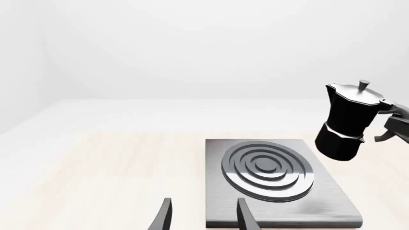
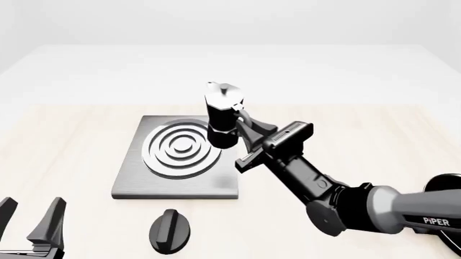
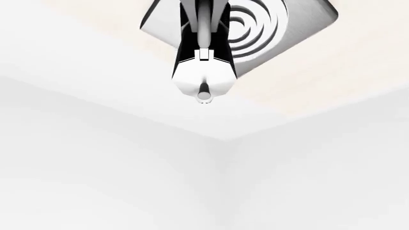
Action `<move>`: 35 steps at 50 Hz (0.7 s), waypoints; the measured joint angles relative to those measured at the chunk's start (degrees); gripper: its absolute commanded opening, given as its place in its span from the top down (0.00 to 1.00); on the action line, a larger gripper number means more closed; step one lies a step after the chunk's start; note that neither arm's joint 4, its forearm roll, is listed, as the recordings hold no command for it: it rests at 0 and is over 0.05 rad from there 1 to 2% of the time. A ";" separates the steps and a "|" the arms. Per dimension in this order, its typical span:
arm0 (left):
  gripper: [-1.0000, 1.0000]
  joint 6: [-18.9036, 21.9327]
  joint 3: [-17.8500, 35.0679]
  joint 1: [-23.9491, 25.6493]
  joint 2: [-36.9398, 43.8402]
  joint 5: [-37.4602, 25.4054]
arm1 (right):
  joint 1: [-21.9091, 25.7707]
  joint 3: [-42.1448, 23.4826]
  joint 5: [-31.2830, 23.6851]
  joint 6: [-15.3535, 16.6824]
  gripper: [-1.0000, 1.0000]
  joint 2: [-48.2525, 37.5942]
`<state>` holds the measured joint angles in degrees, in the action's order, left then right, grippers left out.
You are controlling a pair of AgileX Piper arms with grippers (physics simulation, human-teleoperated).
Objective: Put the moka pot on the stove.
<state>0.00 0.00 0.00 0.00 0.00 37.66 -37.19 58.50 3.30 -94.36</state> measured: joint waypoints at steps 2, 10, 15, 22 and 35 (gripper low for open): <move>0.00 0.00 0.00 0.00 0.00 0.00 | 0.19 -0.34 0.01 -0.02 1.00 -0.26; 0.00 0.00 0.00 0.00 0.00 0.00 | 0.79 -1.75 -0.01 -0.13 1.00 -1.23; 0.00 0.00 0.00 0.00 0.00 0.00 | 1.19 -2.61 0.03 -0.20 1.00 -1.87; 0.00 0.00 0.00 0.00 0.00 0.00 | 1.76 -3.75 0.12 -0.32 1.00 -2.84; 0.00 0.00 0.00 0.00 0.00 0.00 | 2.80 -6.39 0.14 -0.14 1.00 -5.01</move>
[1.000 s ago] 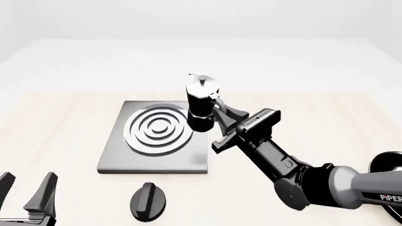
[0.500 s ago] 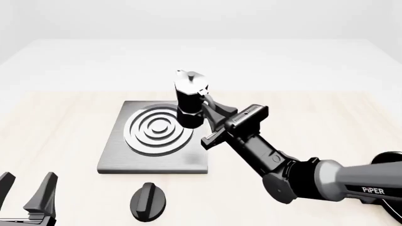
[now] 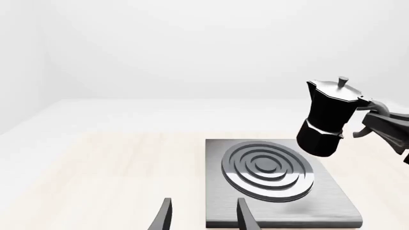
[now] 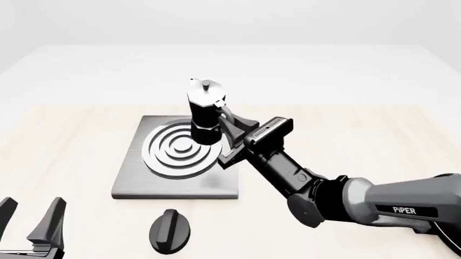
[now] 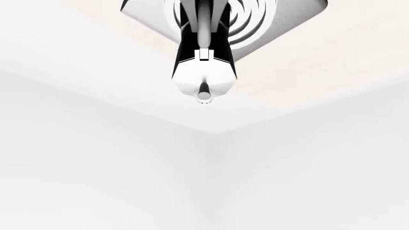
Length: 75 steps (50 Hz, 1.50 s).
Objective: Put the moka pot on the stove.
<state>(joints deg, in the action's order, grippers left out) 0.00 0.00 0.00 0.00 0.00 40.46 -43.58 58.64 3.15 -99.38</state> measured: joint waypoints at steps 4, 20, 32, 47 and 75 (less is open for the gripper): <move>0.00 0.00 0.00 0.00 0.00 0.00 | 0.26 -0.85 0.02 0.11 1.00 -0.73; 0.00 0.00 0.00 0.00 0.00 0.00 | 1.22 -4.77 -0.29 0.47 1.00 -3.87; 0.00 0.00 0.00 0.00 0.00 0.00 | 1.66 -7.91 -0.68 0.66 1.00 -6.73; 0.00 0.00 0.00 0.00 0.00 0.00 | 1.77 -11.86 -1.49 1.15 1.00 -10.61; 0.00 0.00 0.00 0.00 0.00 0.00 | 2.12 -17.51 -3.23 0.82 1.00 -15.99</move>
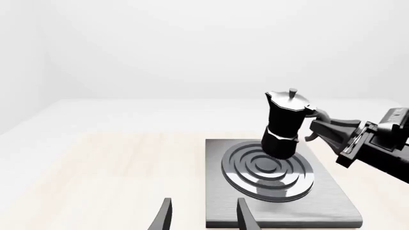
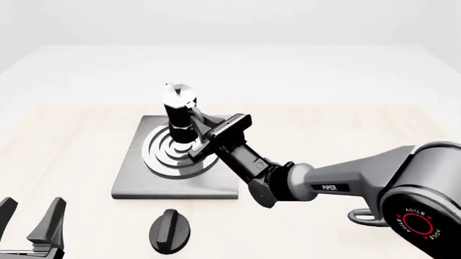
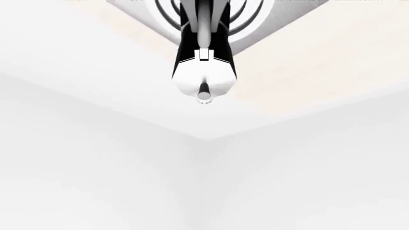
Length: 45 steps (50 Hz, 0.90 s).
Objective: Put the moka pot on the stove.
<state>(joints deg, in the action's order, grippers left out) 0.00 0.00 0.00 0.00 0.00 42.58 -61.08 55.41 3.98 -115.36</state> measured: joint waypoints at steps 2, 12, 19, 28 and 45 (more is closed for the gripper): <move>0.00 0.00 0.00 0.00 0.00 0.00 | 0.03 -0.11 -0.06 -0.05 1.00 -0.18; 0.00 0.00 0.00 0.00 0.00 0.00 | -0.06 -1.04 -1.13 -0.21 1.00 -0.92; 0.00 0.00 0.00 0.00 0.00 0.00 | -0.22 -2.00 -2.50 -0.26 1.00 -1.44; 0.00 0.00 0.00 0.00 0.00 0.00 | -0.41 -3.18 -4.41 -0.37 1.00 -1.87; 0.00 0.00 0.00 0.00 0.00 0.00 | -0.69 -5.09 -7.50 -0.90 1.00 -2.55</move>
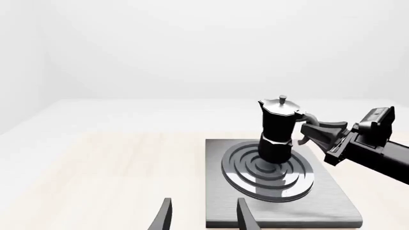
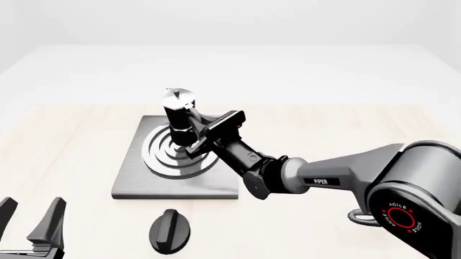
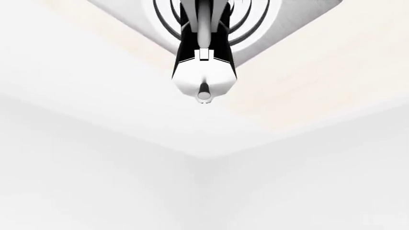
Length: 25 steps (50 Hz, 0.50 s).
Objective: Put the moka pot on the stove.
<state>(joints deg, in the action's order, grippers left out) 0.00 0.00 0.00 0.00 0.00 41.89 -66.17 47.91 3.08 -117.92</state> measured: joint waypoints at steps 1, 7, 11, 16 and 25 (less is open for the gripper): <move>0.00 0.00 0.00 0.00 0.00 0.00 | -0.01 -0.09 -0.15 -0.05 1.00 -0.04; 0.00 0.00 0.00 0.00 0.00 0.00 | -0.05 -0.63 -1.01 -0.29 1.00 -0.24; 0.00 0.00 0.00 0.00 0.00 0.00 | -0.03 -0.94 -1.50 -0.43 1.00 -0.40; 0.00 0.00 0.00 0.00 0.00 0.00 | 0.07 -1.22 -1.94 -0.58 1.00 -0.68; 0.00 0.00 0.00 0.00 0.00 0.00 | 0.09 -1.65 -2.52 -0.81 1.00 -1.23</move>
<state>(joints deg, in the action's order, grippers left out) 0.00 0.00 0.00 0.00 0.00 41.98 -67.82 45.39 2.27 -119.15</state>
